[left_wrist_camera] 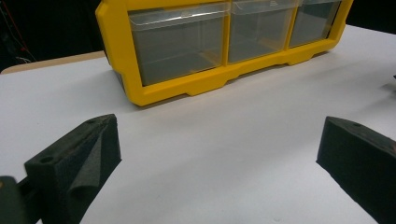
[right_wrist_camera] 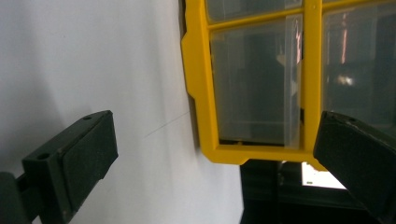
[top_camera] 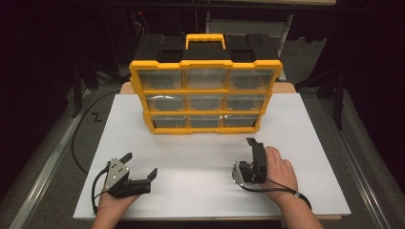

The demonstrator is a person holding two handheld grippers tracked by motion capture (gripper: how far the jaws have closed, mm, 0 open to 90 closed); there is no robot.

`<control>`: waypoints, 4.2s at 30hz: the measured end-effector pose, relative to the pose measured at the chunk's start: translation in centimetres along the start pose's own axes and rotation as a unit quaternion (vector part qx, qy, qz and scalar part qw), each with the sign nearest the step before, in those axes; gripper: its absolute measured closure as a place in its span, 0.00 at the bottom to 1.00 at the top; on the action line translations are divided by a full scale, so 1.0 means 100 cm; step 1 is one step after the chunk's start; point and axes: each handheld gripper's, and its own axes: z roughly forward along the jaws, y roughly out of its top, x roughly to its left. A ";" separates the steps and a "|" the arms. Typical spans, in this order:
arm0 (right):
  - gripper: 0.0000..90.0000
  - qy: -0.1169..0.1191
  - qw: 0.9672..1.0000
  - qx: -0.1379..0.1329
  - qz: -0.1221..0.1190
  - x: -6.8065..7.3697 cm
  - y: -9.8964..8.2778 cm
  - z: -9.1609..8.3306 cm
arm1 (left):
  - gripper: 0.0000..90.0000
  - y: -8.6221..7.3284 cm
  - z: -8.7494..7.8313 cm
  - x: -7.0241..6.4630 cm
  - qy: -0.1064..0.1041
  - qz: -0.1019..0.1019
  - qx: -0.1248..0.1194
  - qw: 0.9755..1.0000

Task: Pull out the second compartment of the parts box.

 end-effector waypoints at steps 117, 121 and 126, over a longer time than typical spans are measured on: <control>0.92 -0.240 0.970 -0.026 -0.036 -0.173 0.124 0.027 | 0.00 0.000 -0.002 0.001 -0.019 -0.003 -0.017 1.000; 0.93 -0.238 0.970 -0.025 -0.039 -0.173 0.123 0.024 | 0.00 0.000 -0.003 0.001 -0.019 -0.003 -0.020 1.000; 0.93 -0.237 0.970 -0.027 -0.046 -0.171 0.123 0.017 | 0.00 0.001 -0.005 0.003 -0.016 -0.007 -0.023 1.000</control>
